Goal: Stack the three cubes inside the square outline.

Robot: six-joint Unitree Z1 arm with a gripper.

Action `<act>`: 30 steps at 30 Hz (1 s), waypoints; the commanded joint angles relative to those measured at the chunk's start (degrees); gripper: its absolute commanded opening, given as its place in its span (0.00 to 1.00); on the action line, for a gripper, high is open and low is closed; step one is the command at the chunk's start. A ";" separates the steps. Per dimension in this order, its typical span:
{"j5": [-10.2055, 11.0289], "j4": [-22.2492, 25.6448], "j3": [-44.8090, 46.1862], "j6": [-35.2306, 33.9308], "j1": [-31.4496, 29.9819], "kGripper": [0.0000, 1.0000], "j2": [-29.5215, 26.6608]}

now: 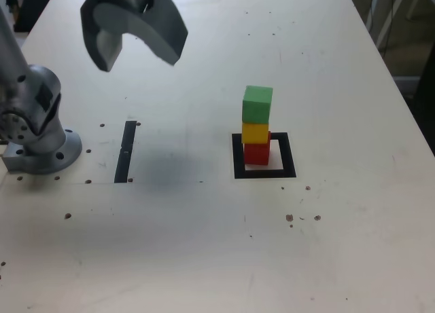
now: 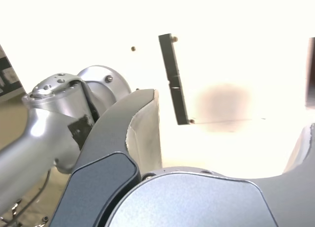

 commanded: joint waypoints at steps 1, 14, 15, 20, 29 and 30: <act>-0.03 -0.95 2.76 -0.32 0.04 0.99 -1.20; -4.06 -11.60 21.31 -1.70 0.06 1.00 -6.99; -4.27 -12.41 22.20 -1.85 0.07 1.00 -7.13; -4.52 -15.72 25.18 -2.31 0.07 1.00 -7.18; -6.56 -23.81 32.05 -2.32 0.06 1.00 -5.81; -6.63 -24.60 32.84 -2.32 0.07 1.00 -5.76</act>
